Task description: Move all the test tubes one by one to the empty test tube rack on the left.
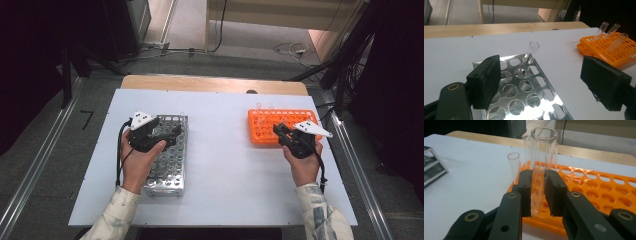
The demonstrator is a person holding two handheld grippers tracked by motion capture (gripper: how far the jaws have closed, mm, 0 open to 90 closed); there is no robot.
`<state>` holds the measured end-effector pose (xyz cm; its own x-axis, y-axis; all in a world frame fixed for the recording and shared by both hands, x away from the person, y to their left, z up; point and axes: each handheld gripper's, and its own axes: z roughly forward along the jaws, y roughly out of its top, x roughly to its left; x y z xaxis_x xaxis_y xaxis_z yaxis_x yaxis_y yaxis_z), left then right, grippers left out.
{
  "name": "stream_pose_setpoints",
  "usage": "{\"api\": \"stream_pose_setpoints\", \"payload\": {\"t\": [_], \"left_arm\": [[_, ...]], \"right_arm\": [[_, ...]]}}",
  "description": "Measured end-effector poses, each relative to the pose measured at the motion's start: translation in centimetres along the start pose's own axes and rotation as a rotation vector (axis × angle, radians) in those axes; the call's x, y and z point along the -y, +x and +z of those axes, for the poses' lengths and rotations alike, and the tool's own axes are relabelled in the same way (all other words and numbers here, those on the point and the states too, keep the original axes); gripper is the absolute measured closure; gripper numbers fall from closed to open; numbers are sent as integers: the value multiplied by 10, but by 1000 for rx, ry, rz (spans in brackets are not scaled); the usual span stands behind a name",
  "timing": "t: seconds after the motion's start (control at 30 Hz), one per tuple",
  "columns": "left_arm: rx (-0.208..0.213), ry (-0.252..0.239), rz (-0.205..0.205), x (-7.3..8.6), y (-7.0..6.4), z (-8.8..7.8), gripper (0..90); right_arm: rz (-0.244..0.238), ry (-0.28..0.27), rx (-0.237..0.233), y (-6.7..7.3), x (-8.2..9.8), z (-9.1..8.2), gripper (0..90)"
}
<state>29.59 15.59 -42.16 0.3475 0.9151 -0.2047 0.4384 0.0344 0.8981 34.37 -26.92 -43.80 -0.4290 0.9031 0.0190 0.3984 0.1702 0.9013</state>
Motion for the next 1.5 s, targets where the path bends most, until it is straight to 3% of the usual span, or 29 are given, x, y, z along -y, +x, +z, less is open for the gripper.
{"api": "stream_pose_setpoints", "payload": {"t": [0.2, 0.5, 0.77, 1.07, 1.3, 1.5], "left_arm": [[22, -5, 14, -1, -7, -2, 164], [59, -4, 29, -2, -18, -3, 165], [72, 11, 53, 0, -27, 1, 164], [89, 36, 107, 5, -43, 9, 160], [117, 49, 128, 5, -55, 14, 160], [156, 39, 123, 3, -67, 18, 160]], "right_arm": [[-19, 9, -26, 9, 4, -9, 731], [-63, 20, -101, 36, 4, -7, 731], [-105, 32, -149, 58, 3, 2, 731], [-152, 49, -190, 81, 2, 15, 731], [-176, 58, -223, 100, 1, 24, 731], [-204, 57, -247, 115, -2, 30, 731]]}}
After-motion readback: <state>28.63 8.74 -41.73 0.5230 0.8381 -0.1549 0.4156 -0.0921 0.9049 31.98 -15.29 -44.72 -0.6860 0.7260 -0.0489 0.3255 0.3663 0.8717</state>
